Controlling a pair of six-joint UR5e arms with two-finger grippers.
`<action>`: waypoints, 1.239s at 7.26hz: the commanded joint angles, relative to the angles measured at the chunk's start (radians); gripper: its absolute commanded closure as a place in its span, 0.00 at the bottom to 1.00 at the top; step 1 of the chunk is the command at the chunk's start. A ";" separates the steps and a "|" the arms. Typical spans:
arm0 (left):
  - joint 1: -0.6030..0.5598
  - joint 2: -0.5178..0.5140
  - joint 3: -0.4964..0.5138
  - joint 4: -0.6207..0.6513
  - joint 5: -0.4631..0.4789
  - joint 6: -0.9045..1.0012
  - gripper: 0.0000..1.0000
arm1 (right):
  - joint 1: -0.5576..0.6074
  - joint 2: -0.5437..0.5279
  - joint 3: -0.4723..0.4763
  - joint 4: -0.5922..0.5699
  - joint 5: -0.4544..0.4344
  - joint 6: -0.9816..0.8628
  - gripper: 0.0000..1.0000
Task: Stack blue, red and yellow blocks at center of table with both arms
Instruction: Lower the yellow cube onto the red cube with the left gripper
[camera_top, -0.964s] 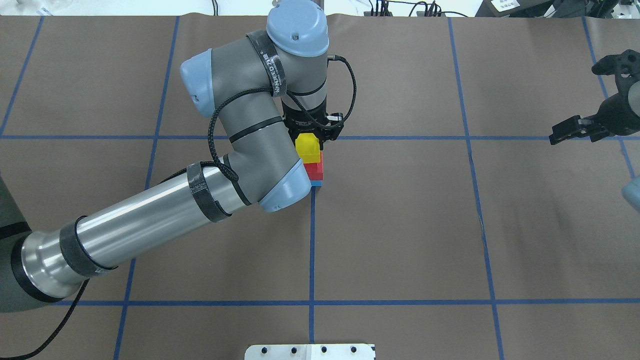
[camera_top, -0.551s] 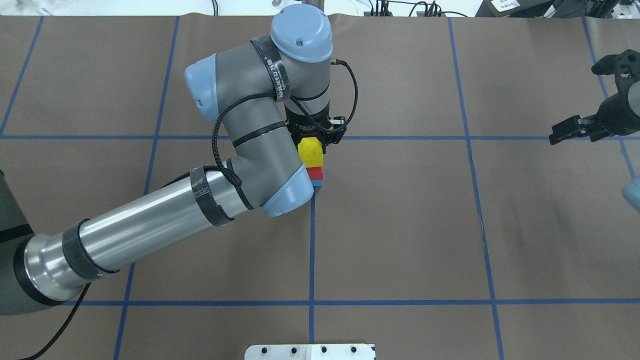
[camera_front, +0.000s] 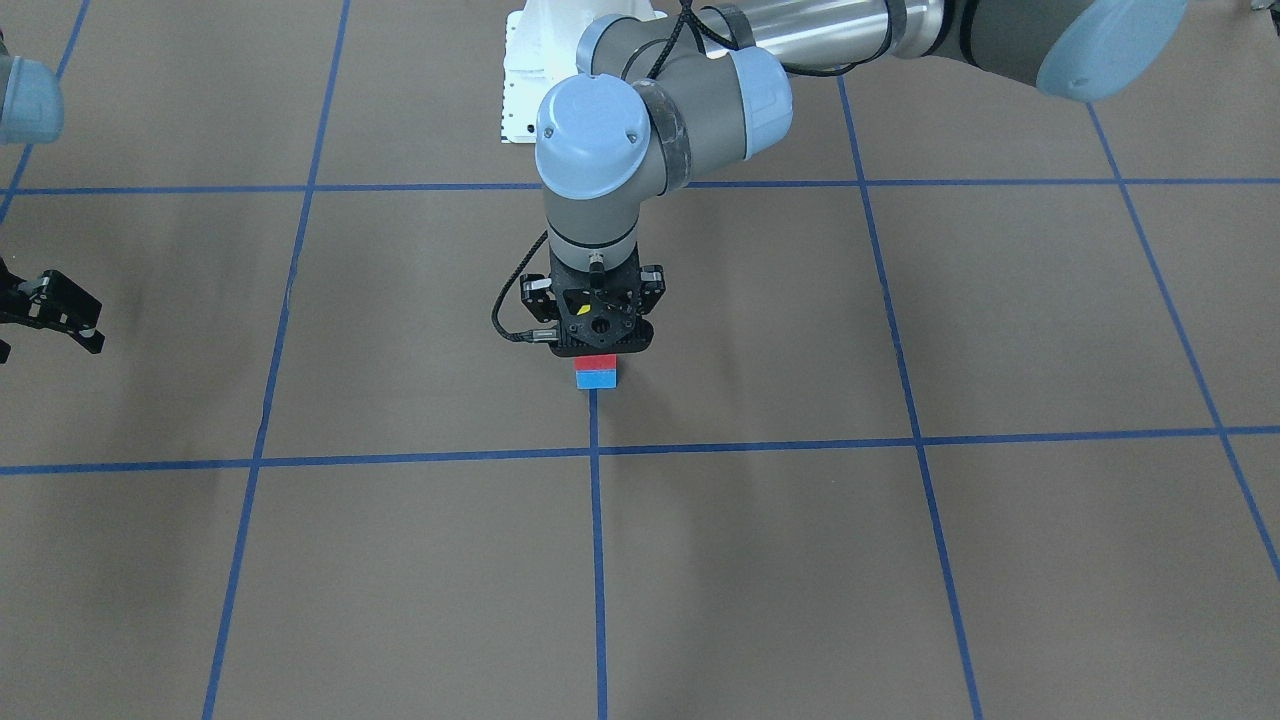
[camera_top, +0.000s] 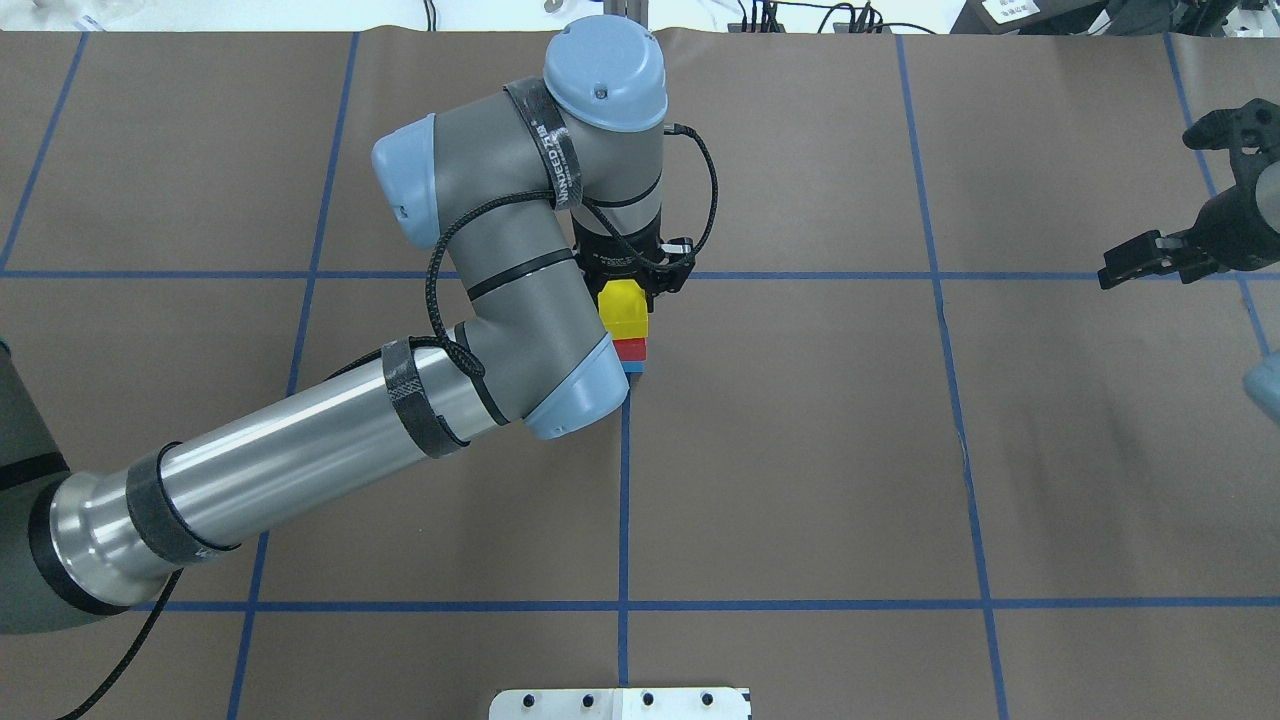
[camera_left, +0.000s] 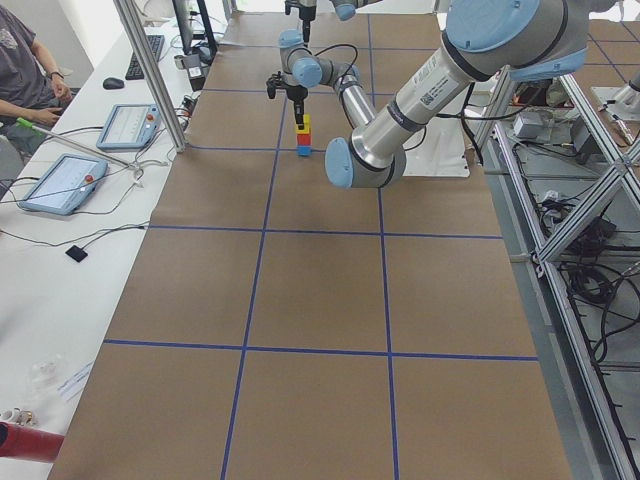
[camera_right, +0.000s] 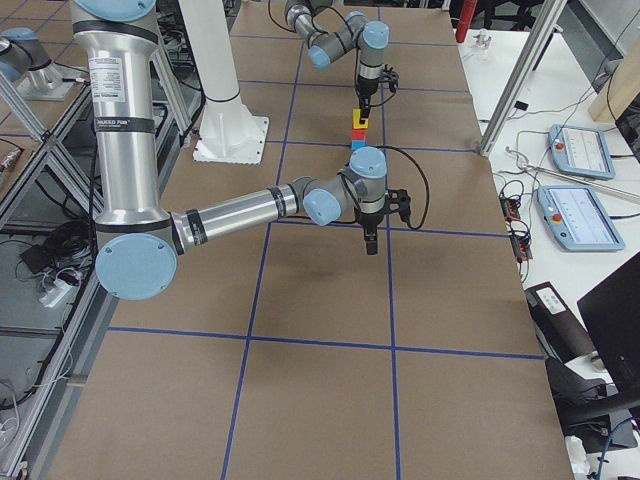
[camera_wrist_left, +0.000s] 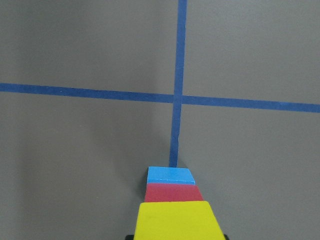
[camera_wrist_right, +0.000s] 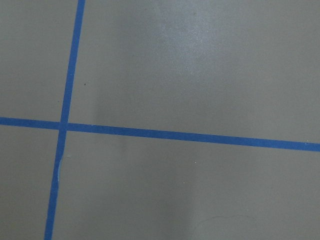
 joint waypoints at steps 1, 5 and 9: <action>0.003 0.003 -0.002 -0.001 0.000 0.000 1.00 | 0.000 0.000 -0.001 0.000 0.000 -0.002 0.00; 0.003 0.003 -0.004 -0.004 0.000 0.002 1.00 | 0.000 0.002 -0.001 0.000 0.000 0.000 0.00; 0.010 0.006 -0.006 -0.012 0.015 0.002 0.47 | 0.000 0.006 -0.001 0.000 0.000 0.001 0.00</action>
